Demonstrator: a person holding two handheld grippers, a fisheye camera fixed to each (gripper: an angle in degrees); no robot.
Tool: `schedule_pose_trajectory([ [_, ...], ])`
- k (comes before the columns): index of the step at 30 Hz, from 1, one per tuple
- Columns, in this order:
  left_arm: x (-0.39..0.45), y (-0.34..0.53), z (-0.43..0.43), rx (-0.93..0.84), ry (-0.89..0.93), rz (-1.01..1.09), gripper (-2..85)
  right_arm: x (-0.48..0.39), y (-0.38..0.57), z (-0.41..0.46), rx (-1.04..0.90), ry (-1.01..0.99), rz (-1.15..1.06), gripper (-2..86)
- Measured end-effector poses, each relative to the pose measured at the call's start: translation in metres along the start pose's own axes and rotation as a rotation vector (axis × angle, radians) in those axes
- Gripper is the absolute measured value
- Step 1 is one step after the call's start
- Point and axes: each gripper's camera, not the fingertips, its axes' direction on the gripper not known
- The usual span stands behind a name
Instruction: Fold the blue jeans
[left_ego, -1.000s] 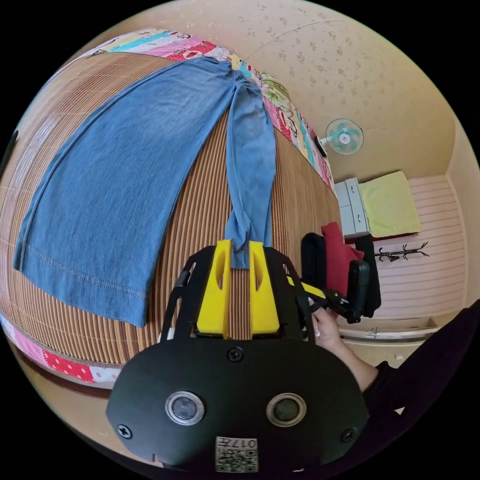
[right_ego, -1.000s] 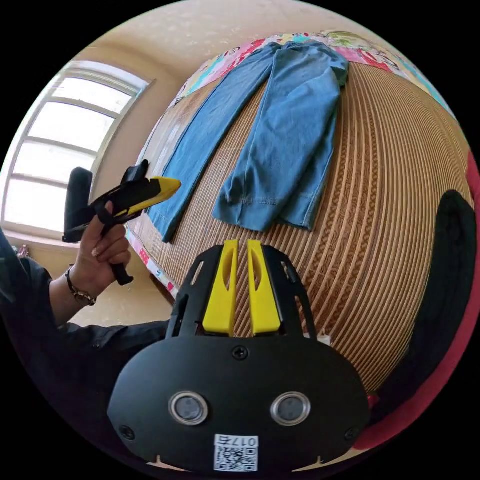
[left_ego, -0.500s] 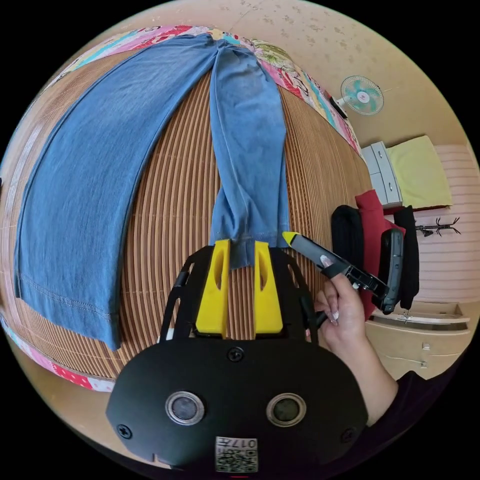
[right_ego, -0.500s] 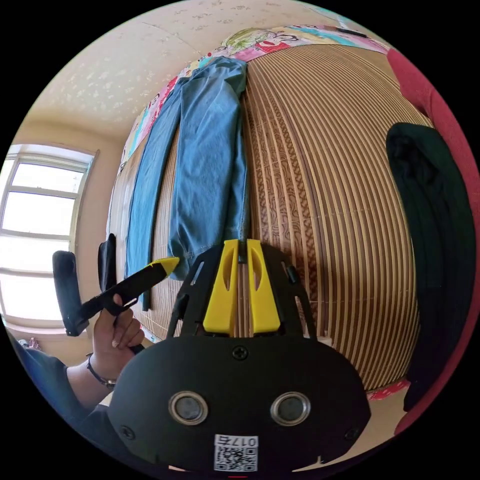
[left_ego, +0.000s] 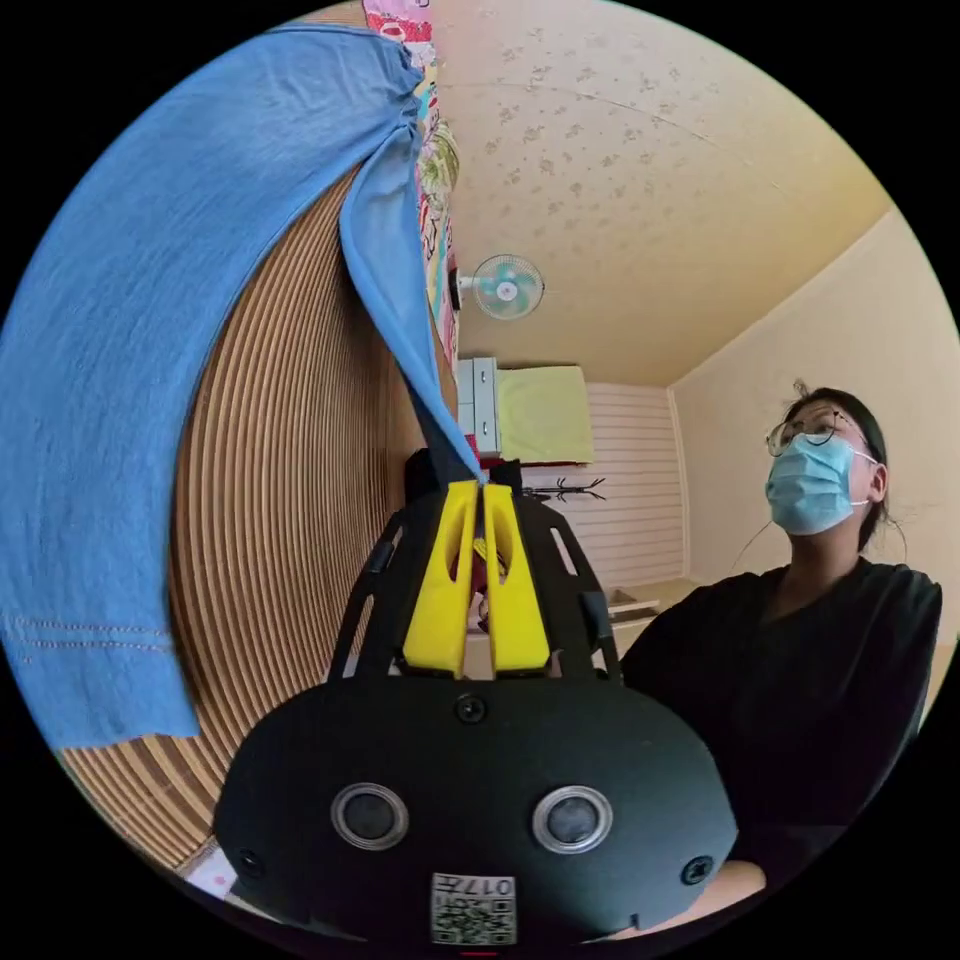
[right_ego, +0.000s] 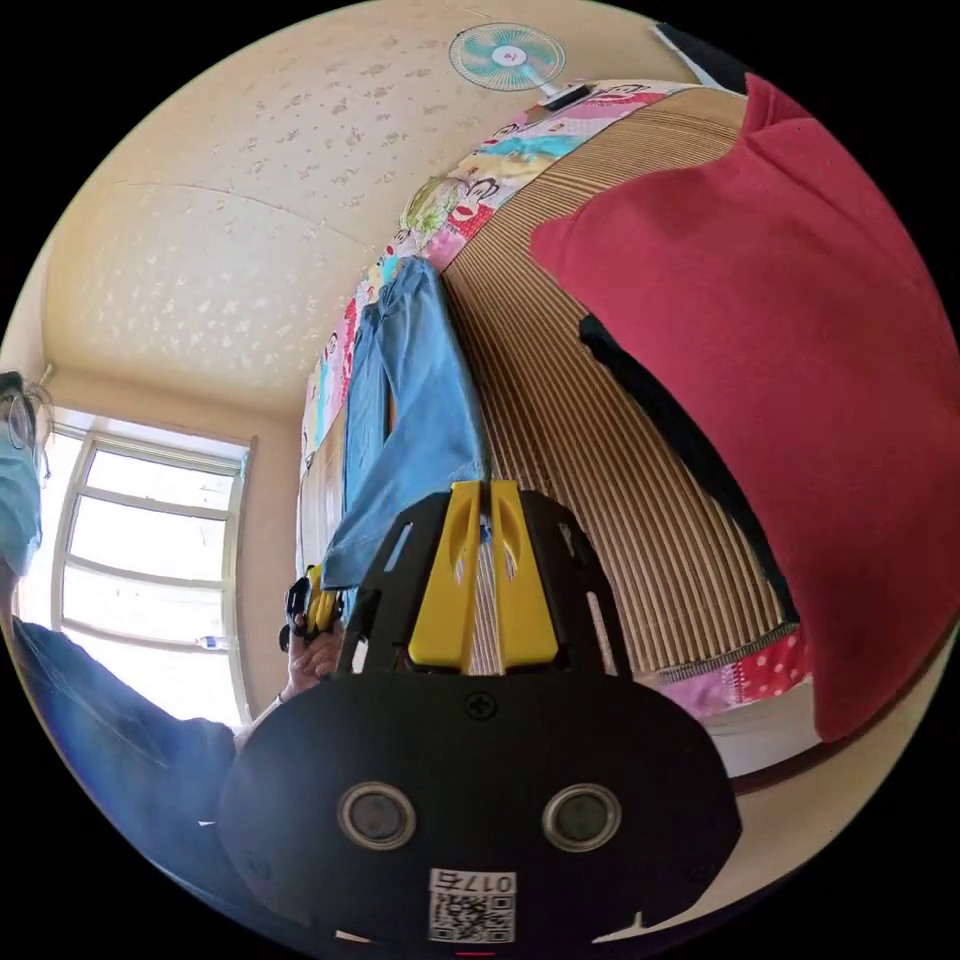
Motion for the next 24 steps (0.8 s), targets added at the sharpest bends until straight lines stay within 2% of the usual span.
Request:
schedule_pose_trajectory([
  [1,-0.004,0.005,0.008,-0.088,-0.143,-0.007,-0.9,0.005,0.001,0.002,-0.026,0.008,-0.013,2.3],
  [4,-0.008,0.019,0.035,-0.201,-0.355,-0.018,-0.9,0.028,0.007,0.034,-0.209,0.103,-0.035,2.2],
  [7,-0.006,0.030,0.049,-0.200,-0.465,-0.048,-0.9,0.033,0.023,0.056,-0.290,0.233,-0.099,2.2],
  [10,0.007,0.045,0.065,-0.231,-0.518,0.008,-0.8,0.029,0.040,0.044,-0.276,0.237,-0.128,2.2],
  [14,0.015,0.065,0.080,-0.227,-0.581,-0.027,0.0,0.029,0.069,0.034,-0.300,0.272,-0.190,2.3],
  [17,0.039,0.063,0.060,-0.089,-0.687,0.024,3.5,0.031,0.075,0.031,-0.287,0.281,-0.178,2.3],
  [19,0.056,0.053,0.020,0.099,-0.861,0.039,6.0,0.033,0.074,0.031,-0.294,0.279,-0.164,2.3],
  [22,0.057,0.045,-0.025,0.282,-1.104,0.005,7.9,0.038,0.075,0.031,-0.303,0.269,-0.134,2.2],
  [24,0.040,0.037,-0.031,0.246,-1.235,-0.027,8.4,0.042,0.079,0.027,-0.300,0.251,-0.126,2.2],
])
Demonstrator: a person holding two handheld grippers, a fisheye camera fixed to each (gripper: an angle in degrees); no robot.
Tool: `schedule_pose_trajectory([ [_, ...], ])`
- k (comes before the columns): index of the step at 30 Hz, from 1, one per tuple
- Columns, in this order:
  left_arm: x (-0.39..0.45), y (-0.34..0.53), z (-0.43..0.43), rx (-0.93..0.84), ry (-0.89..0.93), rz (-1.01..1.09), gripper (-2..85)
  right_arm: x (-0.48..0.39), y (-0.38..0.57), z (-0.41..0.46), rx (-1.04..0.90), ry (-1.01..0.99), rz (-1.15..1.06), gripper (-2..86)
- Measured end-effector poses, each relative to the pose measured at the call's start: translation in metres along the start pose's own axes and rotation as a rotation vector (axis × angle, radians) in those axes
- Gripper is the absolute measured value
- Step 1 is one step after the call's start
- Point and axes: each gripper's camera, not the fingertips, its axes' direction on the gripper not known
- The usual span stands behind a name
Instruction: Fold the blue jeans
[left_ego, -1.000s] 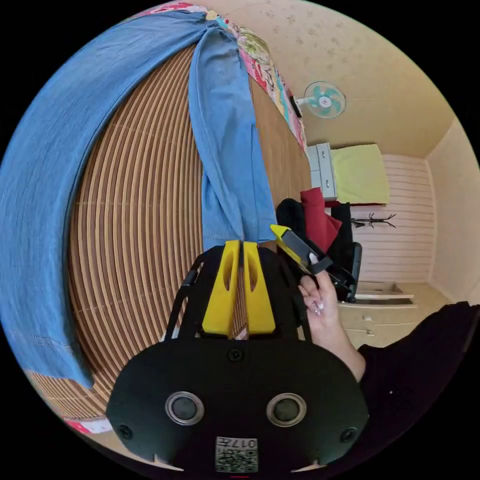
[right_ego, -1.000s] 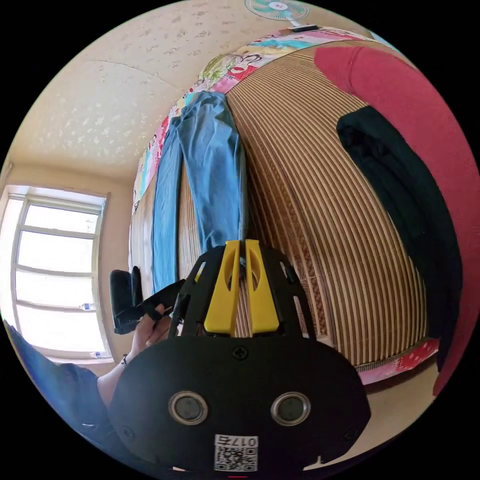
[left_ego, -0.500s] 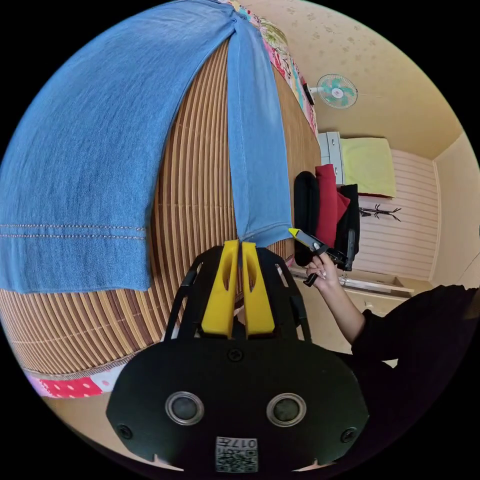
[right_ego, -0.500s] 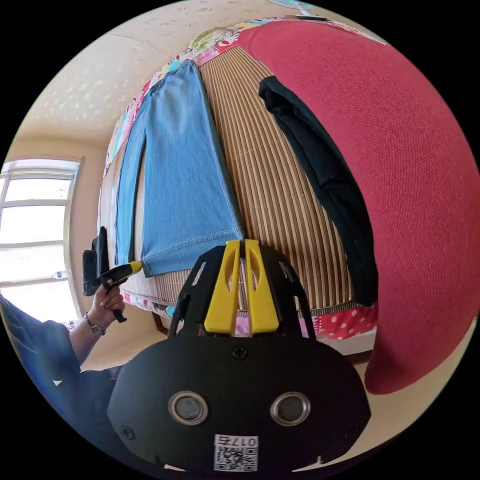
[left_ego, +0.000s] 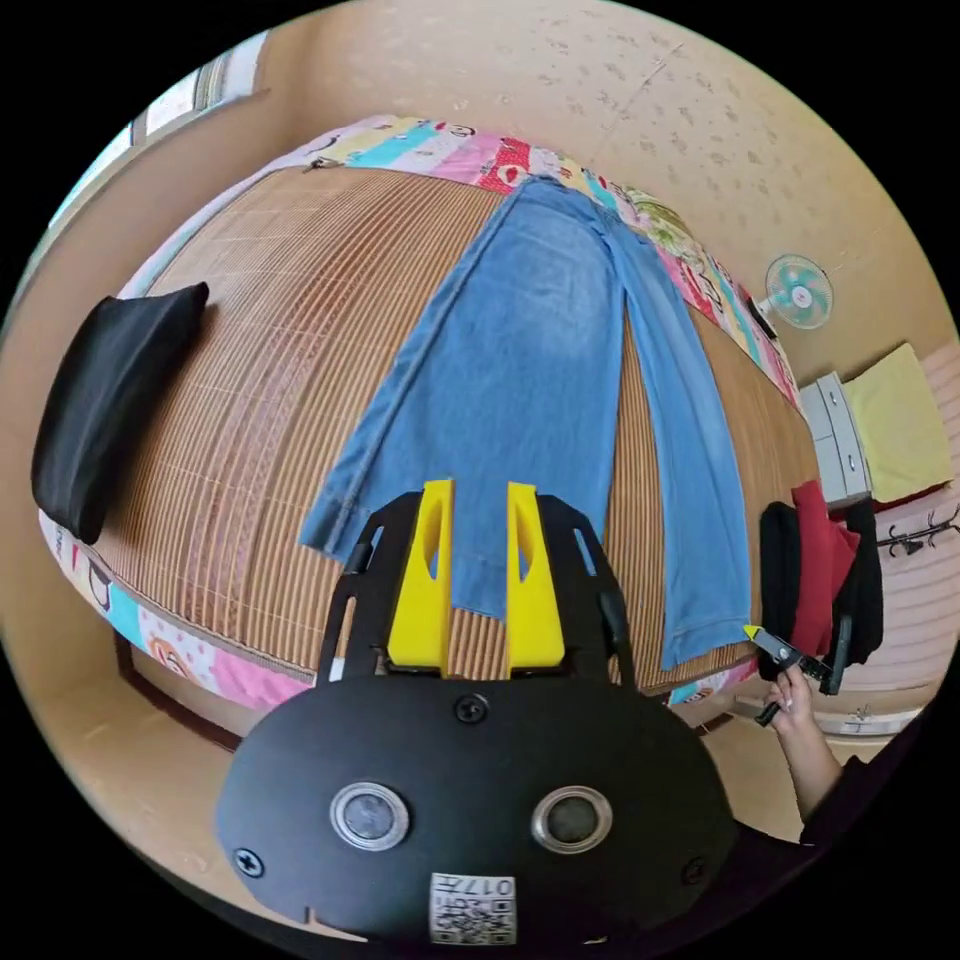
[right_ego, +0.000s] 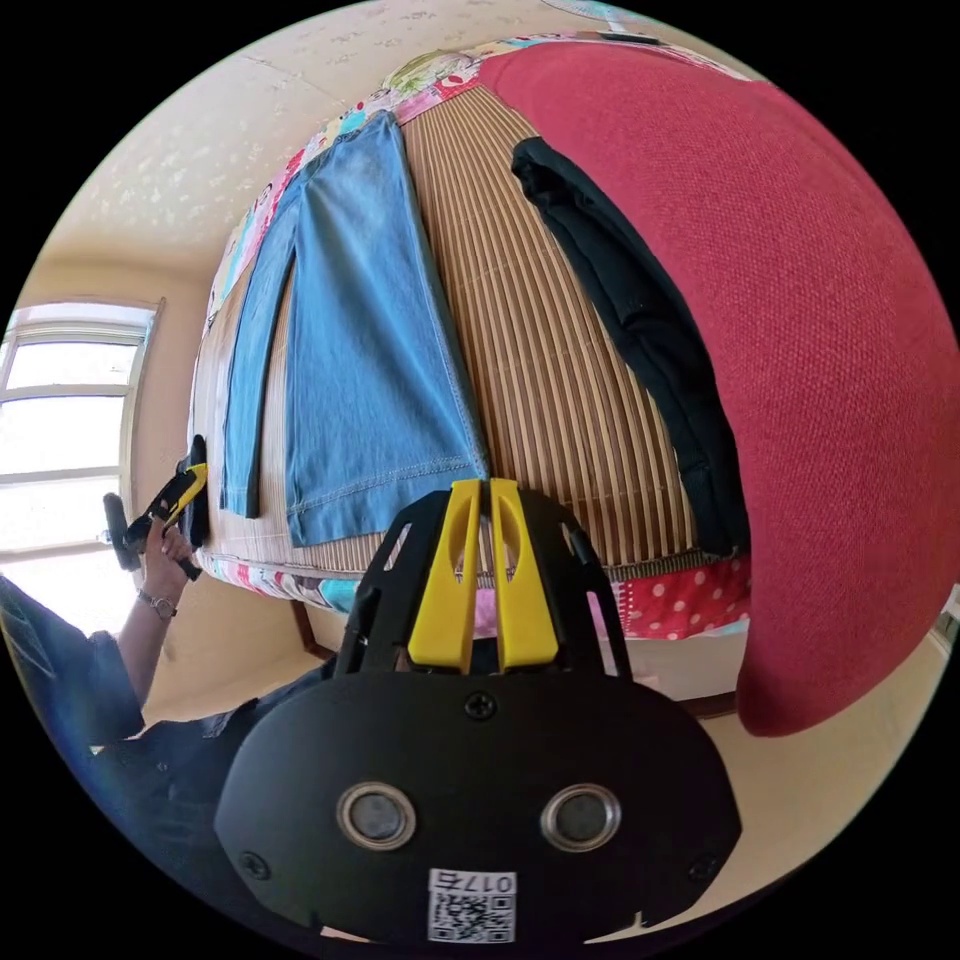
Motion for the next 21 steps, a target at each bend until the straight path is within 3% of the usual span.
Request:
schedule_pose_trajectory([
  [2,-0.004,0.001,0.037,-0.186,-0.144,0.021,8.1,0.003,0.004,-0.002,0.000,-0.015,0.014,2.2],
  [5,0.000,0.029,0.040,-0.139,-0.131,0.043,6.4,0.005,0.012,-0.006,-0.008,-0.016,0.014,2.3],
  [14,-0.013,0.092,0.015,-0.109,-0.084,-0.233,6.3,-0.002,0.038,-0.032,-0.015,0.032,-0.032,2.3],
  [18,0.031,0.088,-0.024,0.031,0.118,-0.144,6.9,-0.034,0.056,-0.069,0.026,0.022,-0.110,2.3],
  [21,0.100,0.075,-0.025,-0.027,0.408,0.069,7.5,-0.070,0.069,-0.090,0.045,0.016,-0.202,2.3],
])
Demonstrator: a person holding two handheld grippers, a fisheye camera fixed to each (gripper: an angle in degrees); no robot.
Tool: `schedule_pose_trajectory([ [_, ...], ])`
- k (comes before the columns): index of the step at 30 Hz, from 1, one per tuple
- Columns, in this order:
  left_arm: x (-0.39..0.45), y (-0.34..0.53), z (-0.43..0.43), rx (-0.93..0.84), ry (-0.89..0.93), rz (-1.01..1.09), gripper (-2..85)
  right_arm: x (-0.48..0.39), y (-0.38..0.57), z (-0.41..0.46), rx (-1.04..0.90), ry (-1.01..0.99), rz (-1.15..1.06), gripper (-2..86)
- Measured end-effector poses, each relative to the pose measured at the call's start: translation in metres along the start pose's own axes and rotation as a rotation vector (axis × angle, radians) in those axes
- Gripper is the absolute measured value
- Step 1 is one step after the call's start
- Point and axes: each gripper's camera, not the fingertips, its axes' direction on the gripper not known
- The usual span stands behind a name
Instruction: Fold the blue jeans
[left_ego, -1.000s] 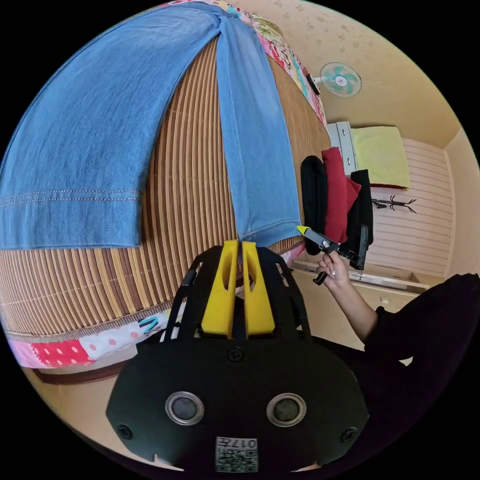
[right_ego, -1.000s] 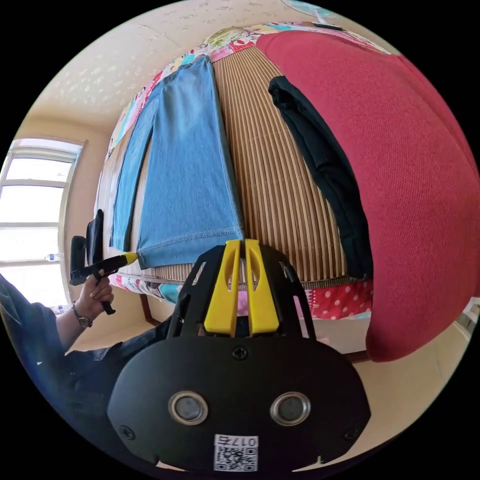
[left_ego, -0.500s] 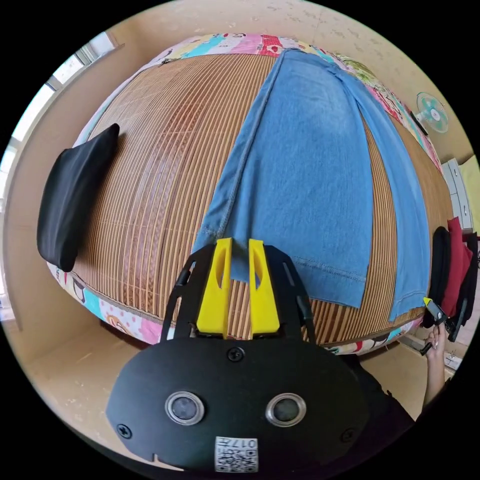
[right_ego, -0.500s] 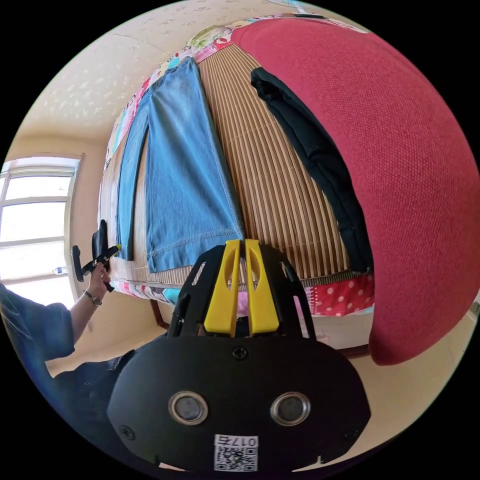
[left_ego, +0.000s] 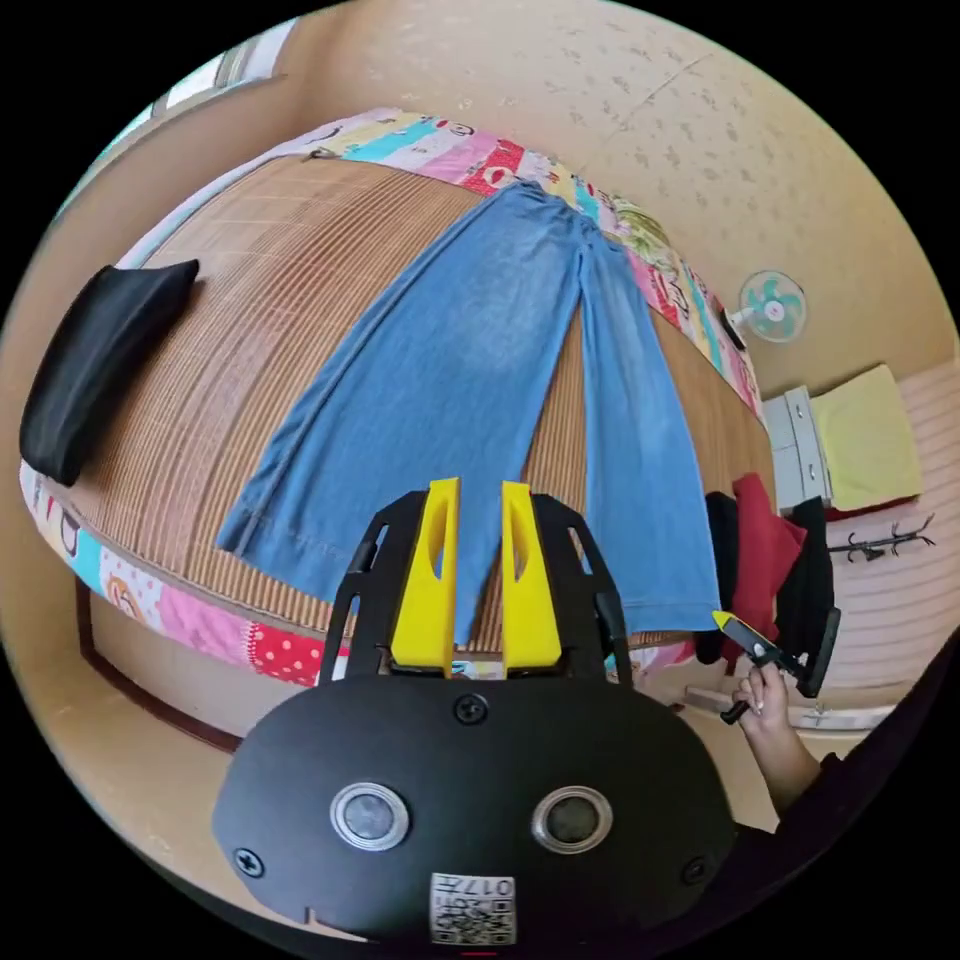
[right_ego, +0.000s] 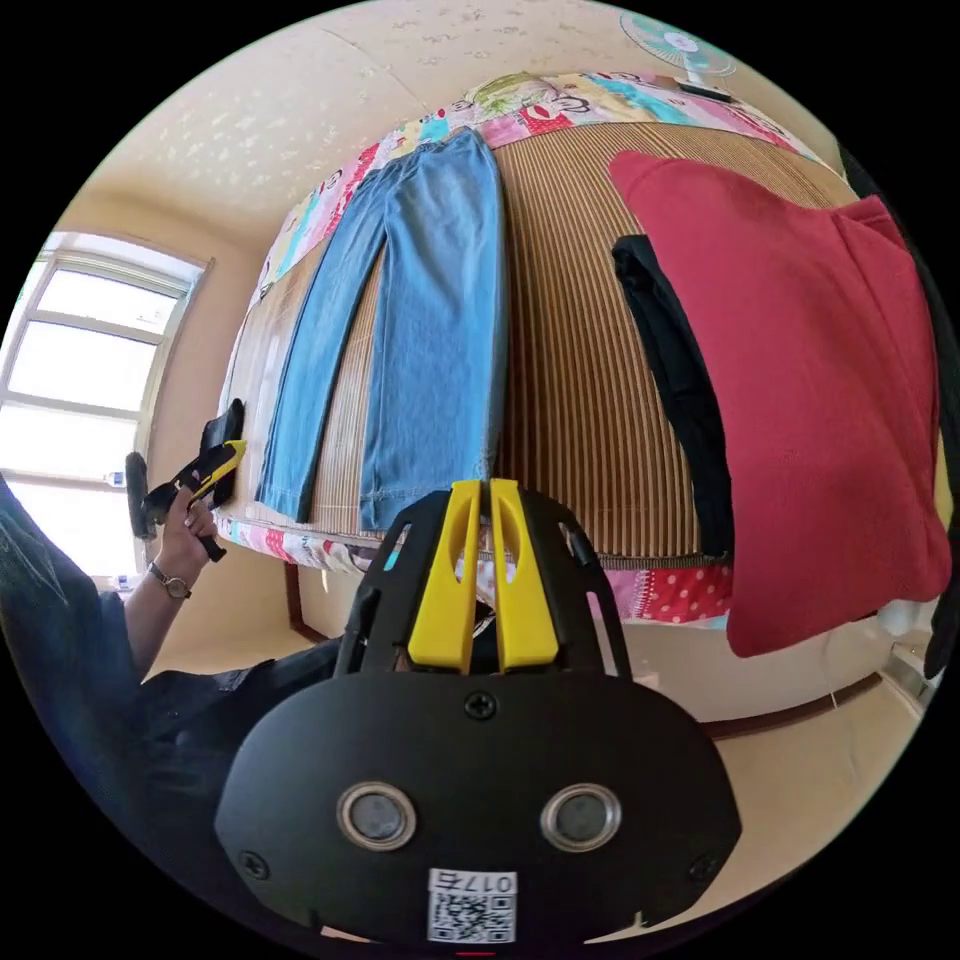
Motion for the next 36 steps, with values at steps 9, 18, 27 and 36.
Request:
schedule_pose_trajectory([
  [9,0.098,-0.019,0.091,-0.354,0.311,0.165,13.6,-0.076,0.011,-0.019,0.018,-0.055,-0.117,2.3],
  [18,0.098,-0.004,0.089,-0.483,0.129,0.258,4.1,-0.095,0.001,-0.018,-0.082,-0.210,-0.203,2.9],
  [27,0.072,-0.023,0.045,-0.373,0.133,0.200,-0.3,-0.034,-0.088,-0.072,-0.320,-0.463,-0.348,5.2],
  [36,0.062,-0.005,0.041,-0.361,0.172,0.129,-0.5,0.130,-0.467,0.023,0.037,-0.756,0.119,12.1],
])
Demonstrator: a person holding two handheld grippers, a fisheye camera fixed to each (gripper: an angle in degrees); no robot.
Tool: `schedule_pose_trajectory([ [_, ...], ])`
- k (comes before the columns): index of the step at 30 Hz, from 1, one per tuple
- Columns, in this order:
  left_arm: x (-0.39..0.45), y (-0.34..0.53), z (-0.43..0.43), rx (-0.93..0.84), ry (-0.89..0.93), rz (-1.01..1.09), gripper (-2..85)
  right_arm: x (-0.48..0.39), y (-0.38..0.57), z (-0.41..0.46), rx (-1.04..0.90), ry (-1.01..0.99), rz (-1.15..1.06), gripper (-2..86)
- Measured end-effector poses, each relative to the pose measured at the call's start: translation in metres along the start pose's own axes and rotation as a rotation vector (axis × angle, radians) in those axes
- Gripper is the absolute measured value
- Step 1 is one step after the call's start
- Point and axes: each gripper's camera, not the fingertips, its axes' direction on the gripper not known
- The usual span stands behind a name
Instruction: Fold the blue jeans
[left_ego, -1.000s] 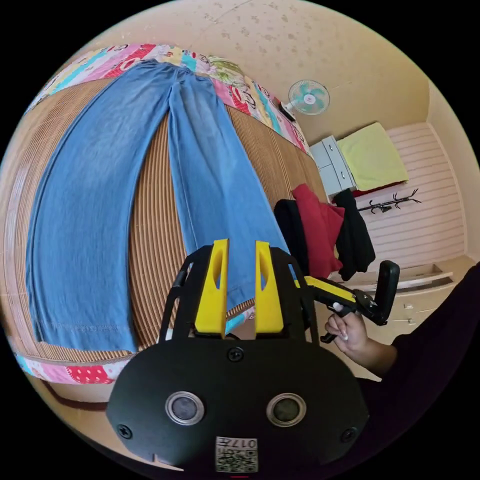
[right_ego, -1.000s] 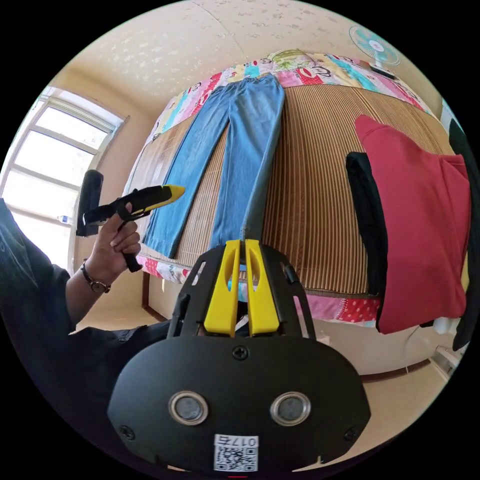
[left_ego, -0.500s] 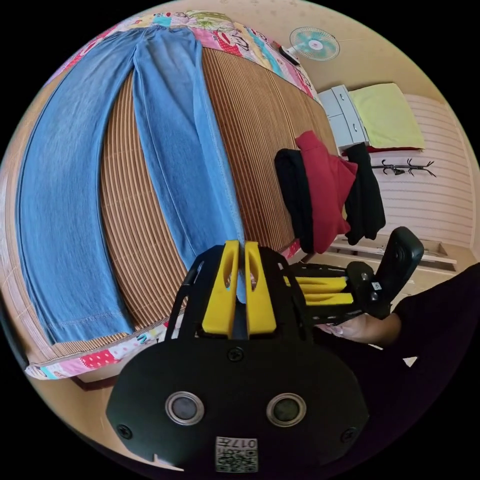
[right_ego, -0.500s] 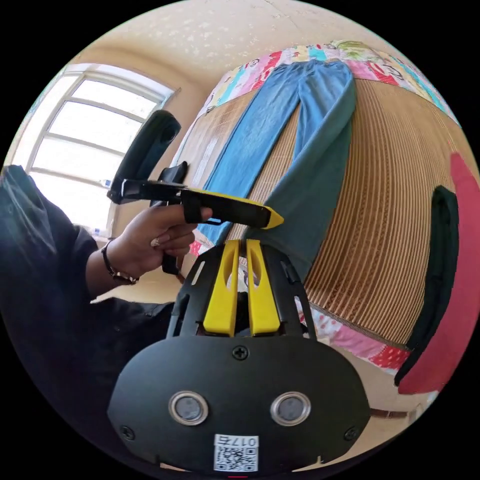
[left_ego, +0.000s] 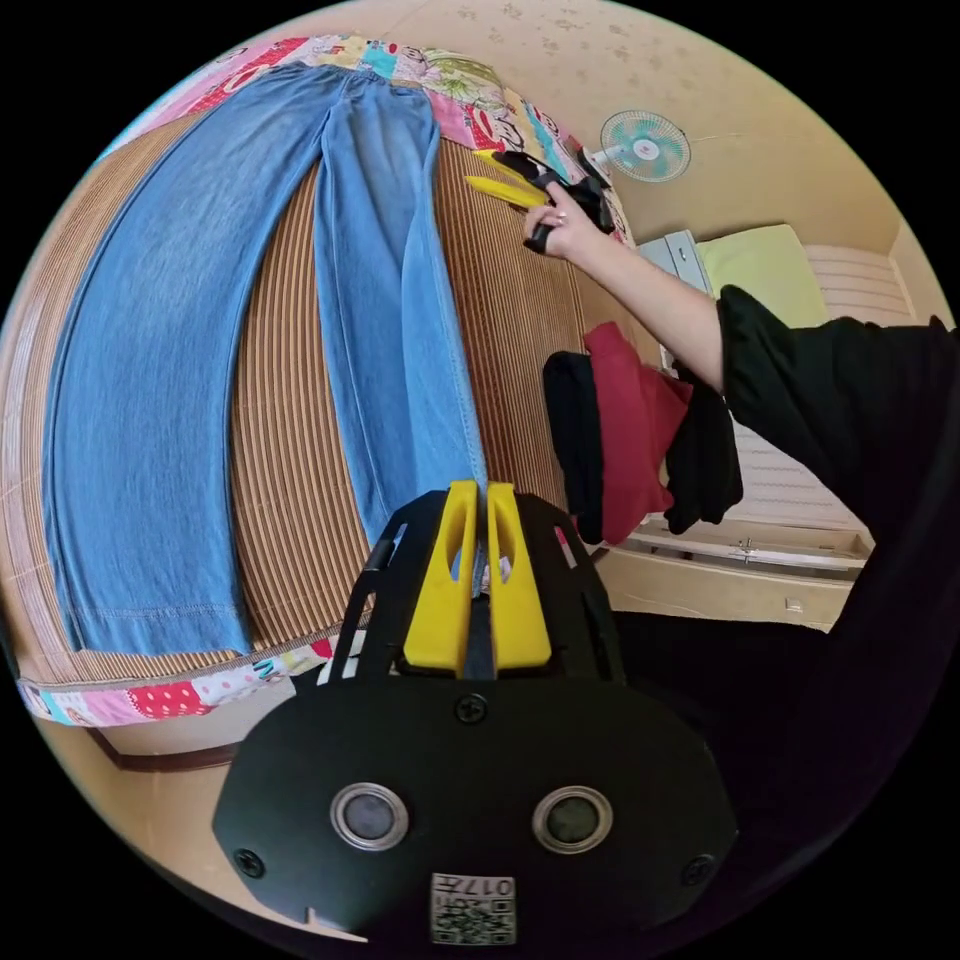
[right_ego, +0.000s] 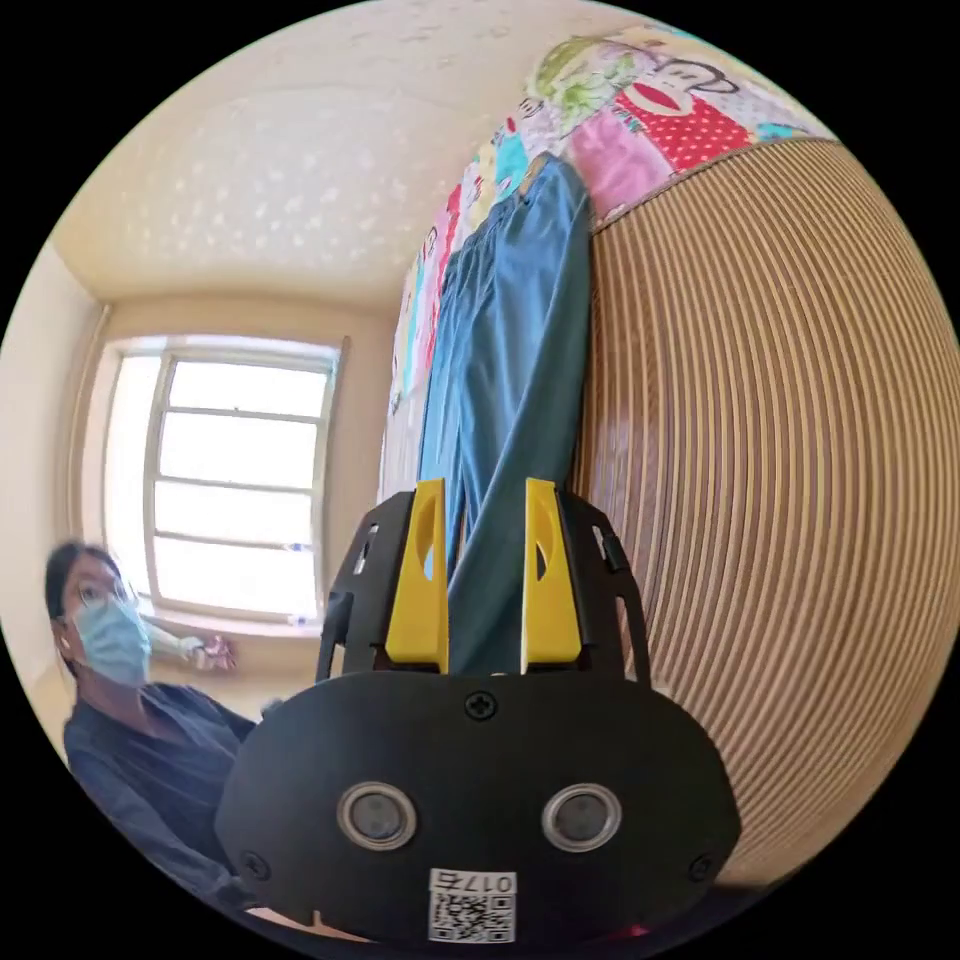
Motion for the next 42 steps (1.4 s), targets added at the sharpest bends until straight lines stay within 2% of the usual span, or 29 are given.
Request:
schedule_pose_trajectory([
  [2,-0.001,0.002,0.000,0.003,0.017,-0.020,-0.5,0.029,-0.048,0.011,0.116,-0.129,0.112,13.0],
  [4,-0.002,0.002,0.000,0.006,0.043,-0.042,-0.5,0.031,-0.078,0.021,0.231,-0.137,0.149,13.5],
  [6,-0.004,0.001,0.000,0.002,0.063,-0.061,-0.5,0.018,-0.113,0.043,0.252,-0.006,0.148,13.2],
  [12,-0.021,-0.002,-0.007,0.009,0.133,-0.114,-0.5,-0.017,-0.162,0.074,0.319,0.198,0.123,10.5],
  [16,-0.041,-0.003,-0.014,0.000,0.198,-0.163,-0.6,-0.036,-0.184,0.101,0.222,0.357,0.076,5.8],
  [20,-0.067,0.006,-0.032,0.044,0.294,-0.229,-0.7,-0.104,-0.185,0.149,0.201,0.707,-0.113,2.7],
  [22,-0.090,0.022,-0.048,0.110,0.404,-0.284,-0.7,-0.143,-0.180,0.183,0.166,0.868,-0.243,2.3],
  [24,-0.111,0.037,-0.063,0.186,0.494,-0.318,-0.8,-0.206,-0.159,0.243,0.191,1.152,-0.473,1.9],
  [27,-0.149,0.064,-0.082,0.275,0.629,-0.381,-0.8,-0.268,-0.122,0.336,0.179,1.352,-0.790,1.7],
  [29,-0.173,0.078,-0.095,0.299,0.634,-0.418,-0.8,-0.294,-0.109,0.386,0.165,1.370,-0.832,1.7],
  [33,-0.235,0.100,-0.131,0.358,0.637,-0.463,-0.8,-0.324,-0.105,0.479,0.124,1.243,-0.731,1.5],
  [37,-0.299,0.107,-0.166,0.412,0.455,-0.516,-0.8,-0.317,-0.112,0.547,0.090,1.129,-0.635,1.3],
  [39,-0.322,0.105,-0.176,0.409,0.382,-0.506,-0.7,-0.298,-0.123,0.573,0.081,1.057,-0.467,1.3],
  [42,-0.349,0.096,-0.173,0.355,0.309,-0.472,-0.7,-0.273,-0.124,0.595,0.071,1.074,-0.409,1.6],
])
